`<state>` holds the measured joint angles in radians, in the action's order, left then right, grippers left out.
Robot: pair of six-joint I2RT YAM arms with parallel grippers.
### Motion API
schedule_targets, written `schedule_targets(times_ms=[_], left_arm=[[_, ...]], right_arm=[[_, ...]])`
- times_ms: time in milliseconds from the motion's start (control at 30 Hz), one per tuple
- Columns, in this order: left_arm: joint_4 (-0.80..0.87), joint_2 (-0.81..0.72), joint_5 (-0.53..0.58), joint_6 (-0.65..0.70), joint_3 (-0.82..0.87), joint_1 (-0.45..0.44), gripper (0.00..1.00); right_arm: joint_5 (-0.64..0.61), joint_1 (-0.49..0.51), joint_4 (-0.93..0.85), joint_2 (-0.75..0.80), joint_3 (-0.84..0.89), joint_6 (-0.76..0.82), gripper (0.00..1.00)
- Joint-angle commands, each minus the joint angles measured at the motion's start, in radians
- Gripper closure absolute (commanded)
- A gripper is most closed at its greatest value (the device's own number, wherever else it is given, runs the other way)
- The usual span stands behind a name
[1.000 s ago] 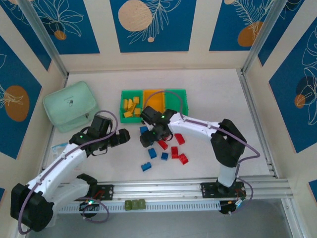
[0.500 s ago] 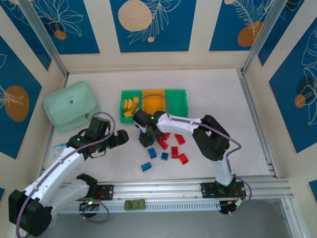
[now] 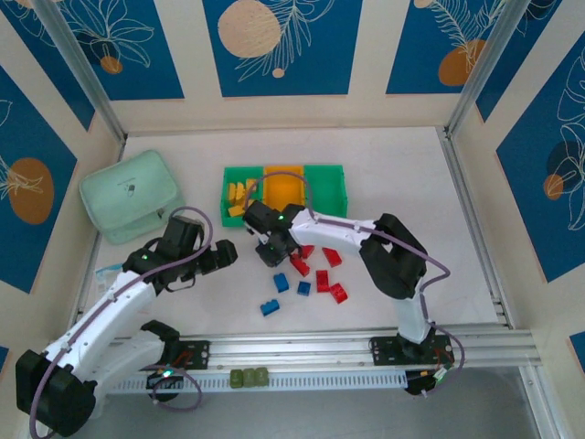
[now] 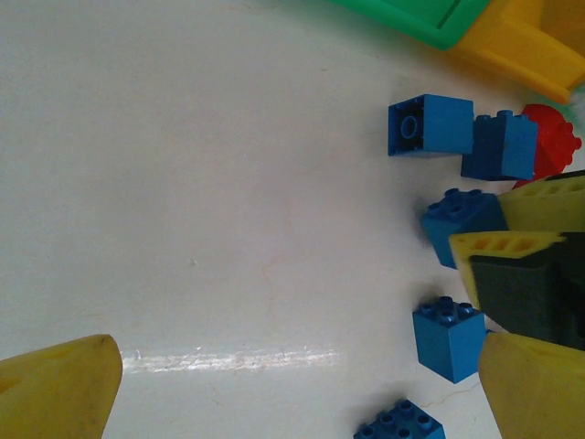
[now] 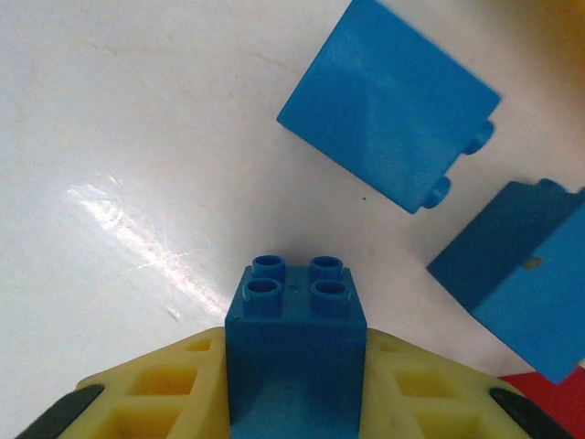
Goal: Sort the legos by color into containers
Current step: Pick up the lego from the center of the table, then place the lego in the container.
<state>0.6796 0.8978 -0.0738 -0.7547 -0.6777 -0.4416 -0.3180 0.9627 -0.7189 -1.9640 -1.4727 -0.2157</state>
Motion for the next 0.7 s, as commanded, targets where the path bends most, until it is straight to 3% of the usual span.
schedule_targets(times_ms=[0, 167, 300, 533, 667], left_arm=[[0.026, -0.001, 0.006, -0.002, -0.036, -0.003, 0.01], [-0.002, 0.021, -0.013, -0.001, -0.066, -0.003, 0.01], [-0.042, 0.062, -0.027, -0.002, -0.093, -0.004, 0.01], [-0.061, 0.170, -0.018, 0.028, -0.174, -0.003, 0.01], [-0.104, 0.205, -0.026, 0.027, -0.189, -0.003, 0.01]], right_arm=[[-0.012, -0.010, -0.001, 0.090, -0.015, -0.001, 0.69], [0.011, -0.071, -0.015, 0.121, -0.069, -0.011, 0.69], [-0.048, -0.131, 0.001, 0.087, -0.119, -0.007, 0.70], [-0.043, -0.242, 0.019, -0.053, -0.276, -0.026, 0.70], [-0.080, -0.271, 0.011, -0.153, -0.381, -0.002, 0.62]])
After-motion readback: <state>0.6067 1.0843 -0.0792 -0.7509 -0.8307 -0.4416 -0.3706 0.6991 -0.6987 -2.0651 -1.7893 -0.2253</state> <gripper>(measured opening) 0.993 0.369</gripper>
